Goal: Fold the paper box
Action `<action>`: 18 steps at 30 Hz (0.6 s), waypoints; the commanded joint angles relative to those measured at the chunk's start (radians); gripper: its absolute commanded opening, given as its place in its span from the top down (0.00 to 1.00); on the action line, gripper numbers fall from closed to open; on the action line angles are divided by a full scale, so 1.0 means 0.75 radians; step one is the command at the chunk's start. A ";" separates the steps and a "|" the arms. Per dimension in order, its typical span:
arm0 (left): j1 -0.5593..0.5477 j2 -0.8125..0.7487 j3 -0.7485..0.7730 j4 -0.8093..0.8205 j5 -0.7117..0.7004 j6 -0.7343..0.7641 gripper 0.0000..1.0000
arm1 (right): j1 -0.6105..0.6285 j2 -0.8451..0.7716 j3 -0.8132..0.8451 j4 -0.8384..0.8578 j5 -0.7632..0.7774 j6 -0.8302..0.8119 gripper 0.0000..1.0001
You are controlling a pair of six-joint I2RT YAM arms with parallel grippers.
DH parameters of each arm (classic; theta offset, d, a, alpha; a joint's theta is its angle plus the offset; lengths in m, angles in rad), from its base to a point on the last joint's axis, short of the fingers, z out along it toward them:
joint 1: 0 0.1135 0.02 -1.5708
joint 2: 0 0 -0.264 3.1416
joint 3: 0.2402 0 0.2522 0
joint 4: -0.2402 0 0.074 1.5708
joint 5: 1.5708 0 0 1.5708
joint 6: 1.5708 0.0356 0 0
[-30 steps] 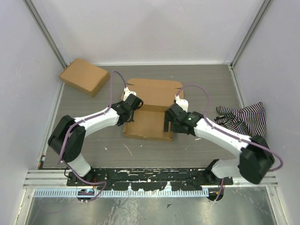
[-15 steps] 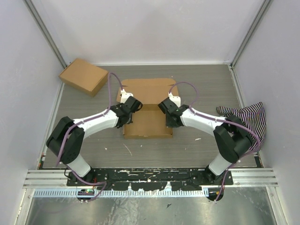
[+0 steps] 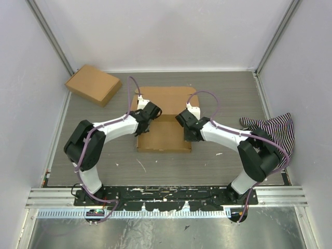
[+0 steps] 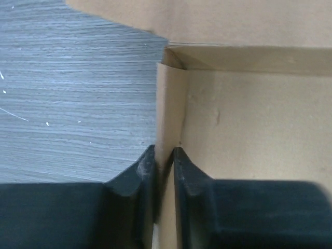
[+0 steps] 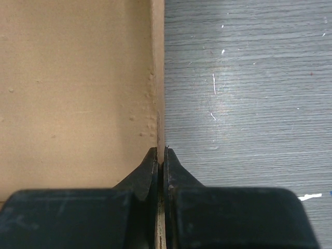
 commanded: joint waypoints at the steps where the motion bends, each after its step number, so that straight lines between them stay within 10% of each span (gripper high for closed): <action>1: 0.012 0.087 0.081 -0.038 -0.137 -0.004 0.88 | -0.002 -0.044 -0.024 0.027 0.056 -0.007 0.99; 11: 0.015 0.109 0.059 -0.053 -0.217 -0.045 1.00 | -0.003 -0.087 -0.044 0.019 0.067 0.008 0.99; 14: 0.015 0.075 0.055 -0.054 -0.127 -0.042 0.55 | -0.014 -0.076 -0.029 0.021 0.060 -0.002 0.97; 18: 0.016 -0.024 0.053 -0.069 -0.070 -0.033 0.35 | -0.044 -0.095 -0.007 0.021 0.034 -0.032 0.85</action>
